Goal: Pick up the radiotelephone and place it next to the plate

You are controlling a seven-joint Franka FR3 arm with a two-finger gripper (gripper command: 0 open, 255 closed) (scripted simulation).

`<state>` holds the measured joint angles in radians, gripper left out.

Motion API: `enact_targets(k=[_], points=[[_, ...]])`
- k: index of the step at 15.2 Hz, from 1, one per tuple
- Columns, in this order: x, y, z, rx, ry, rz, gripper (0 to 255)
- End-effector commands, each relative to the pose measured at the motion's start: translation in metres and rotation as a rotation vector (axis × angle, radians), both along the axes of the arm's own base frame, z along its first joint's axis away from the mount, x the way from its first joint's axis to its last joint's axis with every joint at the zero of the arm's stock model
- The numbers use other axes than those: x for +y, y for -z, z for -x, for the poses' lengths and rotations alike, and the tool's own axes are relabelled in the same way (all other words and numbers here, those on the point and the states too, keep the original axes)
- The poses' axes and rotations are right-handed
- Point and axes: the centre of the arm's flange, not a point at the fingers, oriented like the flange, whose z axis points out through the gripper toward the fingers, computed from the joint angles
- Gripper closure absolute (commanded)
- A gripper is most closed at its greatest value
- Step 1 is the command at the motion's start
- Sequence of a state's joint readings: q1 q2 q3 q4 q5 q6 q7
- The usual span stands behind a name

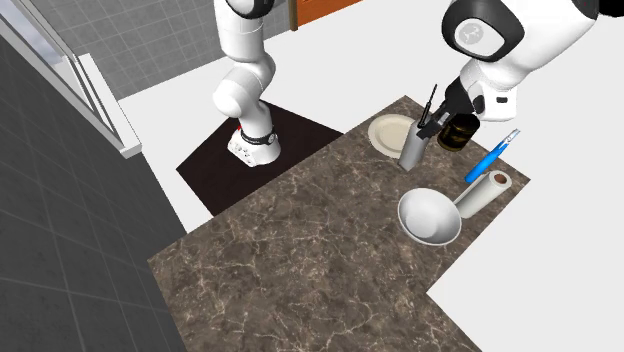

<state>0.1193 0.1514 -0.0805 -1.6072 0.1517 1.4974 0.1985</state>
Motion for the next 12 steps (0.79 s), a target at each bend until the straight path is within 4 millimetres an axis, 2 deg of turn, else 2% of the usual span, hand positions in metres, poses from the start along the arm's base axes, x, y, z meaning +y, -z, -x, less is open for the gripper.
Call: enact_targets(k=[1, 9, 10, 12], points=[[0.018, 0.015, -0.007, -0.001, 0.001, 0.0, 255], [0.096, 0.077, -0.042, -0.001, 0.001, 0.0, 255], [0.111, 0.089, -0.048, -0.001, 0.001, 0.0, 255], [0.111, 0.099, -0.048, -0.001, 0.001, 0.0, 255]])
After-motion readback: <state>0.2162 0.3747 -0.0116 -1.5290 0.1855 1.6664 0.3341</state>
